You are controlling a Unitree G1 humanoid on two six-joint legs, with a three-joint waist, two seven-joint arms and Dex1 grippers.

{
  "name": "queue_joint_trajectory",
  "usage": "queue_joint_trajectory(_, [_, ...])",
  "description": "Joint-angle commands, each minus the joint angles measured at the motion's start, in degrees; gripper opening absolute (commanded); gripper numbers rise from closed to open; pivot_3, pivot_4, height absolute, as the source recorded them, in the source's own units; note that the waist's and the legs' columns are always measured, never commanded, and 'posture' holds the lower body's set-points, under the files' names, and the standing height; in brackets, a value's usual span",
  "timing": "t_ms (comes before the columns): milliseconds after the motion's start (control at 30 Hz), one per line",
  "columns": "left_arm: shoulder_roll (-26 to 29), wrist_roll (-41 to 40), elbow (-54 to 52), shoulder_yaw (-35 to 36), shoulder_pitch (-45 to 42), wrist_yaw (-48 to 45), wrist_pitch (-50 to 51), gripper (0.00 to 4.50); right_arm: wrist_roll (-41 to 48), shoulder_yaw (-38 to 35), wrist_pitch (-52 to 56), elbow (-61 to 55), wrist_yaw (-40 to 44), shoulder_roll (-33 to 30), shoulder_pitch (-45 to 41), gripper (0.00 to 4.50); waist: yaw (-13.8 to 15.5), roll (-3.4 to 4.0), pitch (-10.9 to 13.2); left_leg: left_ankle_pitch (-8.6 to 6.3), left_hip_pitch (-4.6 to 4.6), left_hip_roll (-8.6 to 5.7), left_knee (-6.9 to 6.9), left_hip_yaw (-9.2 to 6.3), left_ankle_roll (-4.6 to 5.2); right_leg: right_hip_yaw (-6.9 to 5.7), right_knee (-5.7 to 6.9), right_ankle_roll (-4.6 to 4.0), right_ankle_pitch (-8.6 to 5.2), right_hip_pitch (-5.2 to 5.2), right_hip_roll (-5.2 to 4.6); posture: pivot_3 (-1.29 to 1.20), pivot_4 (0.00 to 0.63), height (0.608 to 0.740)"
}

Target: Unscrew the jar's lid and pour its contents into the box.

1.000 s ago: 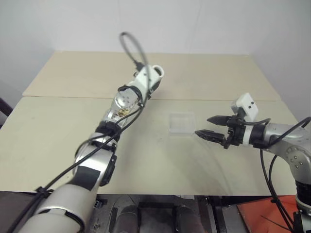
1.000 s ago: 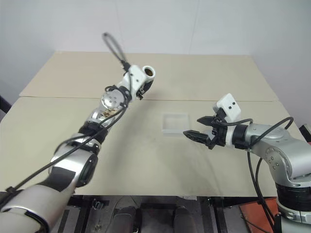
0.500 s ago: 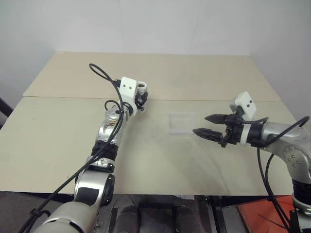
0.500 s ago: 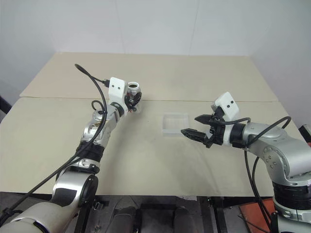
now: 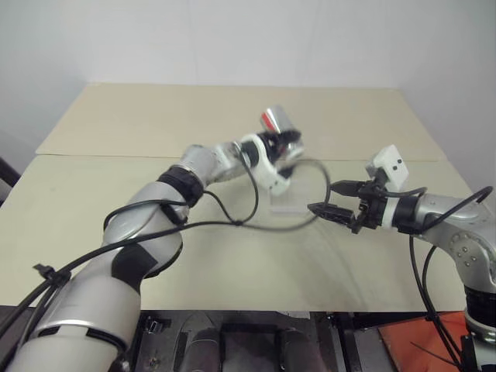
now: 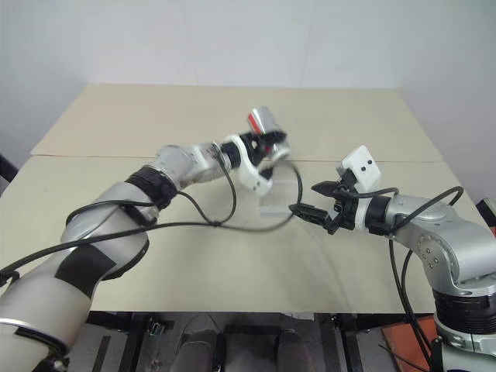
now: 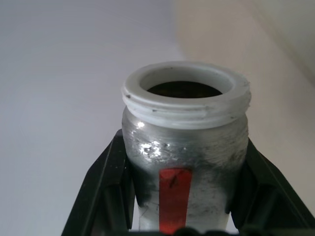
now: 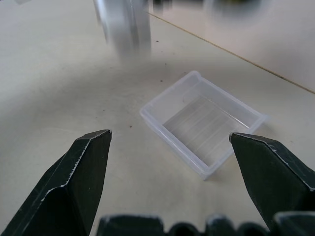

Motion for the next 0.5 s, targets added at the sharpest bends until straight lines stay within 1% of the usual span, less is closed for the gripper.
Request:
queue_joint_trajectory(33, [-2.6,10.1,2.1,-7.1,-3.6,7.7,6.9,2.03,1.3,-3.1,-0.7,-3.6,-2.0,0.6,0.5,4.47,0.1,-0.01,0.0,0.00,-0.02,0.00,-0.01,0.00,0.00,0.00,0.04,0.00,0.00,-0.03,0.01,0.00,0.150,0.740])
queue_joint_trajectory(100, [-4.3,12.0,4.2,-8.8,-4.1,9.7,9.4,2.03,2.1,-4.0,-0.4,-4.6,-2.9,0.9,1.1,4.47,0.2,-0.01,0.0,0.00,-0.18,0.00,0.02,0.00,0.00,-0.01,0.09,0.00,0.00,-0.14,0.00,0.00,0.150,0.740])
queue_joint_trajectory(233, [-6.0,14.5,6.7,-11.0,-5.0,11.9,11.9,2.03,4.2,-5.8,0.5,-7.0,-4.8,1.9,2.1,4.47,0.3,-0.01,0.0,0.00,-0.20,-0.01,0.08,-0.02,0.00,-0.03,0.07,0.01,0.00,-0.13,-0.03,0.00,0.150,0.740])
queue_joint_trajectory(500, [-5.5,13.4,6.1,-9.7,-4.6,13.5,9.2,2.03,6.0,-5.7,0.1,-7.4,-6.9,1.7,2.6,4.47,0.3,-0.01,0.0,0.00,-0.20,0.00,0.08,-0.02,0.00,-0.03,0.11,0.01,0.00,-0.13,-0.03,0.00,0.150,0.740])
